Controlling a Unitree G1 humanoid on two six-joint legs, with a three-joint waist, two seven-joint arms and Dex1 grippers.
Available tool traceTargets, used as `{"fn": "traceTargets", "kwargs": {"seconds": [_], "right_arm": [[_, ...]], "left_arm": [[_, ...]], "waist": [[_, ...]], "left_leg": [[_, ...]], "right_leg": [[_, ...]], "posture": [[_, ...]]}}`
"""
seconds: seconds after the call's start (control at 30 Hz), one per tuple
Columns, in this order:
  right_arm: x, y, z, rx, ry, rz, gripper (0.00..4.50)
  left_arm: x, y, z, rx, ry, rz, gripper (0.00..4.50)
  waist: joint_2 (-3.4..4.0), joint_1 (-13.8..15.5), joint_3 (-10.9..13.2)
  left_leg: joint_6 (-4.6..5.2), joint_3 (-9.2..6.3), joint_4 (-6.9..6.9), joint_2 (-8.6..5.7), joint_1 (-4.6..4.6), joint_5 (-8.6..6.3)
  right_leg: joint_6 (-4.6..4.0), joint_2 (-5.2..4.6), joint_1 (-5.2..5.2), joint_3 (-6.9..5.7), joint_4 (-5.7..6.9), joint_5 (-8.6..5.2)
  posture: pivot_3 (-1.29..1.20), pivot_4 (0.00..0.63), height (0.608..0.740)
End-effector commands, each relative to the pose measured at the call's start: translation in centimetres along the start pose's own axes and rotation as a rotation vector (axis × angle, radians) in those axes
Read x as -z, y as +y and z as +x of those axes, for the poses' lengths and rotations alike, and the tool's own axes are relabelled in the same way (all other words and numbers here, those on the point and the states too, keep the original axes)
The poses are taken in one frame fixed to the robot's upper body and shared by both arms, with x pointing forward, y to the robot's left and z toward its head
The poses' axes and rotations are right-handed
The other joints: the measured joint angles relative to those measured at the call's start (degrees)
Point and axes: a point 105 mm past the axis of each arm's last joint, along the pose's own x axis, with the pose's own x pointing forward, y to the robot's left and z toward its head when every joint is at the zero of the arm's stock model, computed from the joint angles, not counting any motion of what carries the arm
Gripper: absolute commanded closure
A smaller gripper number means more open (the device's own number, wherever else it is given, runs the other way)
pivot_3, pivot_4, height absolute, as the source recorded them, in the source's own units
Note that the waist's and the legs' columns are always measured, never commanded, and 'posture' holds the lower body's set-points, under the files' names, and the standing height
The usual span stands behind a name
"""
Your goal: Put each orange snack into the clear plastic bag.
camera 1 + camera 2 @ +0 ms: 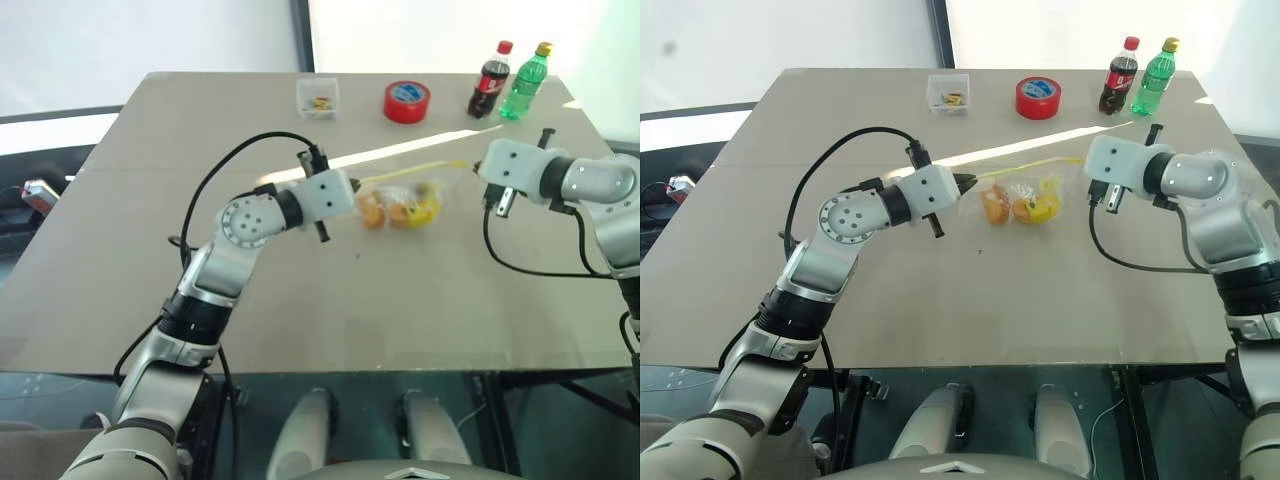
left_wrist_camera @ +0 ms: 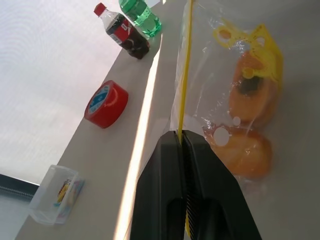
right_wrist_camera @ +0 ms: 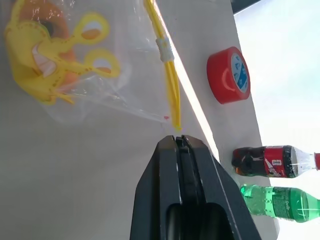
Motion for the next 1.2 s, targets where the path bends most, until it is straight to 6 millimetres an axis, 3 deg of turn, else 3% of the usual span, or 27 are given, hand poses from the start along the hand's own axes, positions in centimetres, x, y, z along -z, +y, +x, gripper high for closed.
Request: {"fn": "traceTargets", "kwargs": {"seconds": [0.03,0.2,0.43,0.53,0.57,0.67,0.73,0.87,0.97,1.1,1.2], "right_arm": [[-1.1,-1.6,-0.9,0.044,-0.038,-0.038,4.47],[-0.9,-2.3,-0.5,0.089,-0.03,-0.049,4.47],[-0.3,-3.8,-0.6,0.158,-0.006,-0.052,4.47],[0.2,-4.4,-0.9,0.185,0.011,-0.051,4.47],[0.3,-4.5,-1.0,0.191,0.015,-0.051,4.47],[0.8,-4.5,-1.8,0.197,0.033,-0.039,4.47],[0.9,-4.0,-2.3,0.18,0.029,-0.006,4.47],[1.3,-2.8,-3.3,0.142,0.032,0.052,4.5],[1.8,-1.5,-3.9,0.1,0.046,0.089,4.5],[1.2,0.6,-4.1,0.033,-0.023,0.231,4.5],[0.4,3.2,-4.9,-0.083,-0.106,0.361,4.5]], "left_arm": [[-1.1,1.3,-0.4,-0.044,-0.045,0.032,4.5],[-0.9,3.9,0.1,-0.194,-0.065,-0.074,4.5],[-3.0,9.3,1.6,-0.369,-0.137,-0.14,4.5],[-3.4,10.1,1.7,-0.399,-0.156,-0.149,4.5],[-3.5,10.0,1.6,-0.393,-0.164,-0.147,4.5],[-3.6,5.9,0.8,-0.22,-0.213,-0.178,4.5],[-3.3,3.1,-0.8,-0.11,-0.227,-0.272,4.5],[-3.4,-0.4,-4.1,0.028,-0.184,-0.398,3.22],[-2.6,-2.0,-6.1,0.076,-0.089,-0.445,2.02],[-1.1,-4.1,-7.9,0.136,0.025,-0.514,0.03],[-1.0,-3.7,-9.2,0.073,0.01,-0.617,0.03]], "waist": [[0.0,0.03,0.0],[-0.01,0.08,0.01],[-0.03,0.12,0.01],[-0.02,0.0,0.01],[-0.02,-0.02,0.01],[-0.01,-0.31,0.0],[0.0,-0.56,0.0],[-0.01,-0.87,0.01],[0.0,-0.96,0.01],[0.01,-1.03,0.0],[-0.01,-0.97,0.0]], "left_leg": [[0.0,0.0,0.0,0.0,0.0,0.0],[0.0,-0.01,0.02,0.0,0.0,0.0],[0.0,-0.01,0.04,-0.02,-0.01,0.0],[0.0,-0.01,0.04,-0.03,-0.03,0.0],[-0.01,0.01,0.03,-0.03,-0.03,0.01],[-0.01,0.04,-0.01,-0.01,-0.03,0.01],[-0.02,0.06,-0.05,-0.01,-0.03,0.01],[0.0,-0.05,-0.08,0.05,-0.17,0.0],[0.0,-0.09,-0.03,0.07,-0.22,0.0],[0.01,-0.01,0.0,0.12,0.14,0.0],[0.01,-0.01,0.02,0.24,0.2,0.0]], "right_leg": [[0.0,0.0,0.0,0.0,0.0,0.0],[0.0,0.0,0.0,0.0,0.01,0.0],[0.01,0.0,0.0,-0.02,0.02,0.0],[0.01,0.0,0.0,-0.02,-0.02,0.0],[0.01,0.0,0.0,0.0,-0.03,0.0],[0.0,0.0,-0.03,0.04,-0.06,0.0],[0.0,0.0,-0.04,0.08,-0.08,0.0],[-0.01,-0.01,-0.18,0.13,-0.09,0.0],[-0.01,-0.02,-0.27,0.14,0.06,0.0],[-0.01,0.0,0.03,0.14,0.13,-0.01],[0.0,0.01,0.1,0.13,0.1,-0.02]], "posture": [[0.0,0.15,0.74],[0.0,0.15,0.74],[0.0,0.15,0.74],[0.0,0.15,0.74],[0.0,0.15,0.74],[0.0,0.15,0.74],[0.0,0.15,0.74],[0.0,0.15,0.74],[0.0,0.15,0.74],[0.0,0.15,0.74],[0.0,0.15,0.74]]}}
